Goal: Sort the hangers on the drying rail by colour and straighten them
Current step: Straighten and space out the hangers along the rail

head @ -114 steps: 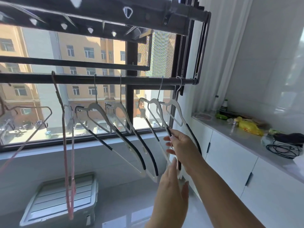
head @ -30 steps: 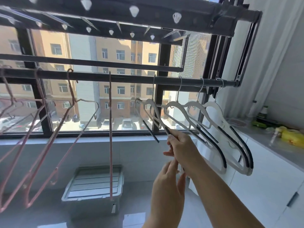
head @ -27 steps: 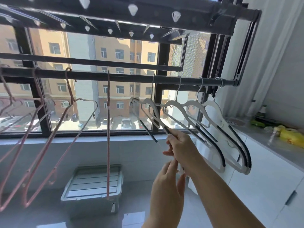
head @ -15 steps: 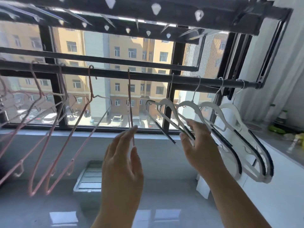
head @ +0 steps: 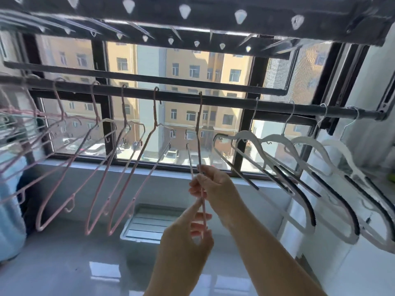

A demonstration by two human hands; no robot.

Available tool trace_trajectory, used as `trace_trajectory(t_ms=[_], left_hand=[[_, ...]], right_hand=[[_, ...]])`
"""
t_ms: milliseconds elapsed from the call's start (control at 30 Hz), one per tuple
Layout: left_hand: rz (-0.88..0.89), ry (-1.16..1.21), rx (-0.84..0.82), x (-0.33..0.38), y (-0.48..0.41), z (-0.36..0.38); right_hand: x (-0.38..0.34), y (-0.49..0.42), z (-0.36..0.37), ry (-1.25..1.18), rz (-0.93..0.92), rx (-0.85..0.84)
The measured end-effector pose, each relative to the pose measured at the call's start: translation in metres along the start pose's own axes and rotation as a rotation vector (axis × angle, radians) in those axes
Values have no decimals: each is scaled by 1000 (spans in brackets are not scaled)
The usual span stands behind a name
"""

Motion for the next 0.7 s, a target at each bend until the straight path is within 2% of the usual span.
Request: trace_trajectory(t_ms=[200,400,700], left_hand=[[26,32,-70,10,4,11],[77,29,-52,28,4,19],[92,19,-46,42,4,36]], right_hand=[[4,6,-15,-96,-35,124],[-2,9,-29,-247,-53,119],[-2,11,-50,-251,-30,128]])
Point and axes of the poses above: each hand's wrist, its own y-axis away from the middle knuckle, its own z-axis out of the palm, x = y × z, the point moved 7 cm from there along -y, towards the middle knuckle, and after that the axes turned 12 degrees about -y, right-handed, at the moved point
